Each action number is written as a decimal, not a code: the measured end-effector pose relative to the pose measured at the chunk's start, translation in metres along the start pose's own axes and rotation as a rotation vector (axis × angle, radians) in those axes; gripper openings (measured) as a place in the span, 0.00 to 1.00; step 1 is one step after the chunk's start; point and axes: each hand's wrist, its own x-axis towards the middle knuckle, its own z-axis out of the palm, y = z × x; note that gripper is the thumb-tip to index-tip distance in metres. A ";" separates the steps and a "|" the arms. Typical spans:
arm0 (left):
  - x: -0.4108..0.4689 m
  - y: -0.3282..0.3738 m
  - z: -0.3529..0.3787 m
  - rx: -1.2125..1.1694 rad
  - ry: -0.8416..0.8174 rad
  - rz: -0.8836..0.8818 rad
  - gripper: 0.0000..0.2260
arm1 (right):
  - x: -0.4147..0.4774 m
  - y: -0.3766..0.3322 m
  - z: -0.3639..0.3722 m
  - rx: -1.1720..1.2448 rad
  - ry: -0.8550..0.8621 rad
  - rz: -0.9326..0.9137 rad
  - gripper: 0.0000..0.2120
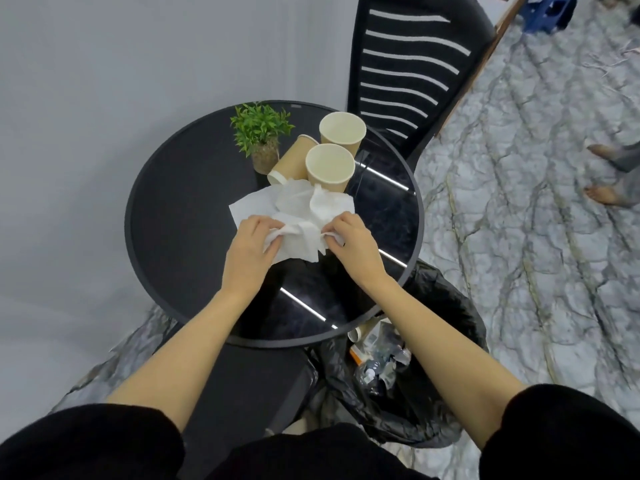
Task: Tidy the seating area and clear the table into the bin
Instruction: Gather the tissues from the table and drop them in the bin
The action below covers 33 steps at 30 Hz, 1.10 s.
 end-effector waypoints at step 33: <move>-0.062 0.123 0.111 -0.050 -0.362 -0.002 0.07 | -0.105 0.087 -0.067 0.081 -0.024 0.289 0.03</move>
